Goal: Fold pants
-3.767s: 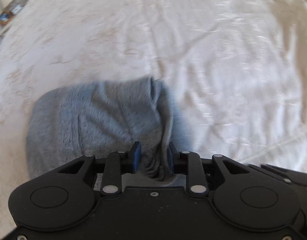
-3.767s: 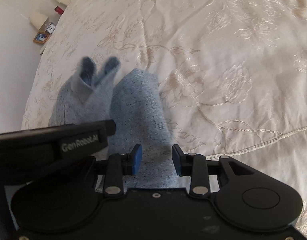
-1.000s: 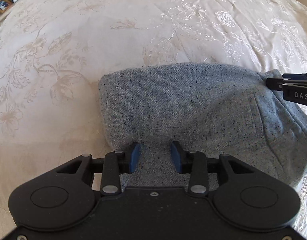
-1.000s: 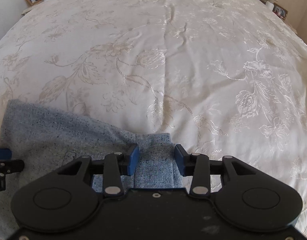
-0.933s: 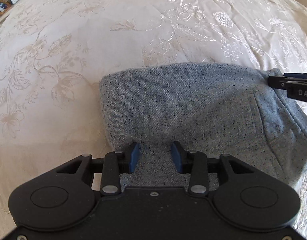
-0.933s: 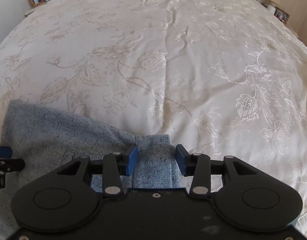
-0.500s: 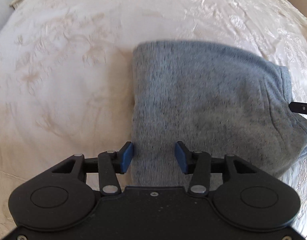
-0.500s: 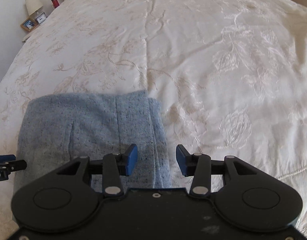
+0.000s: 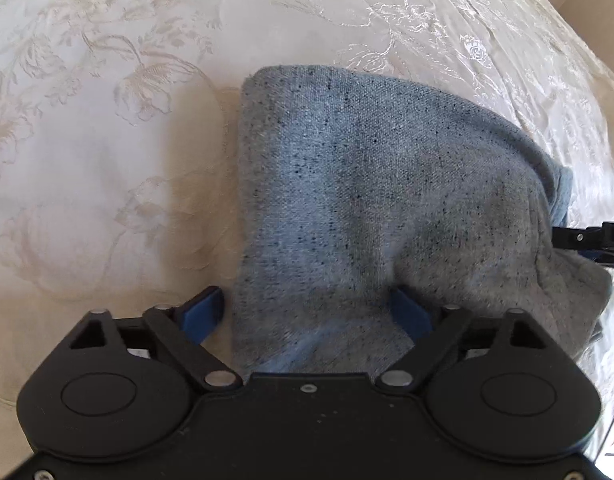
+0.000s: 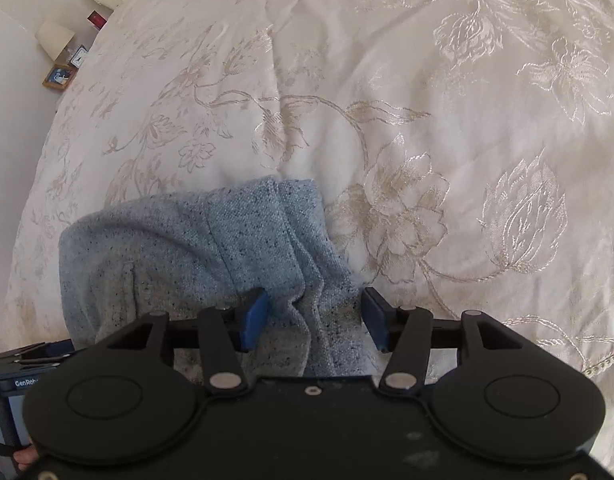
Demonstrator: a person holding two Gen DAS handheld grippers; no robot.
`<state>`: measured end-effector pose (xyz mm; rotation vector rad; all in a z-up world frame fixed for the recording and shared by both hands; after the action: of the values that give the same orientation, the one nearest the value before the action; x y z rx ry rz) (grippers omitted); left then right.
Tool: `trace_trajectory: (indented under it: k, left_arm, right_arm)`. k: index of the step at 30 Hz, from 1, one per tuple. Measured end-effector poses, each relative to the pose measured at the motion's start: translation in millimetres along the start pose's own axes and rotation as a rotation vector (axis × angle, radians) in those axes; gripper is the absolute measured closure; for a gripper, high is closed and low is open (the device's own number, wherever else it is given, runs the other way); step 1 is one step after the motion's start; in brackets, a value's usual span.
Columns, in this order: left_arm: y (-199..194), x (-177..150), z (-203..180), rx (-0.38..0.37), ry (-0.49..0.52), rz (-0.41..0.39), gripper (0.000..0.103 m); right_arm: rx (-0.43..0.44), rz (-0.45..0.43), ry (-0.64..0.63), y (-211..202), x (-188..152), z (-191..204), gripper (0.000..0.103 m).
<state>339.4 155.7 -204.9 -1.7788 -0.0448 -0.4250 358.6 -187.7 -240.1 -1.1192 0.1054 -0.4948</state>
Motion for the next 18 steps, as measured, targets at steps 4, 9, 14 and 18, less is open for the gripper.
trace_trajectory:
  k: [4,9,14,18]
  left_arm:
    - [-1,6,-8,0.0,-0.025,0.007,0.028]
    - [-23,6,-25,0.09,0.032,-0.014,0.084]
    - [-63,5,-22,0.078,-0.032,-0.072,0.09]
    - [-96,-1,-27,0.109,-0.032,-0.109,0.093]
  right_arm:
    - [0.015,0.02,-0.035,2,5,3,0.053]
    - [-0.014,-0.027,-0.154,-13,-4,28,0.081]
    - [0.008,-0.102,-0.142,-50,-10,42,0.087]
    - [0.02,-0.136,-0.181,-83,-20,55,0.09]
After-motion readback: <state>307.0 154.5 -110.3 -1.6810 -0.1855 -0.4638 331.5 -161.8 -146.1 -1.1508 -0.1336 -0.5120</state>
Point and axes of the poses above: each gripper's, at about its wrist camera, not at the fingertips, and y roughly the way its jaws point, z to its left, x to its top, the point moved 3 cm from there along y, roughly the way its jaws point, and after that the axes turned 9 degrees about y, right-handed, at the moved point
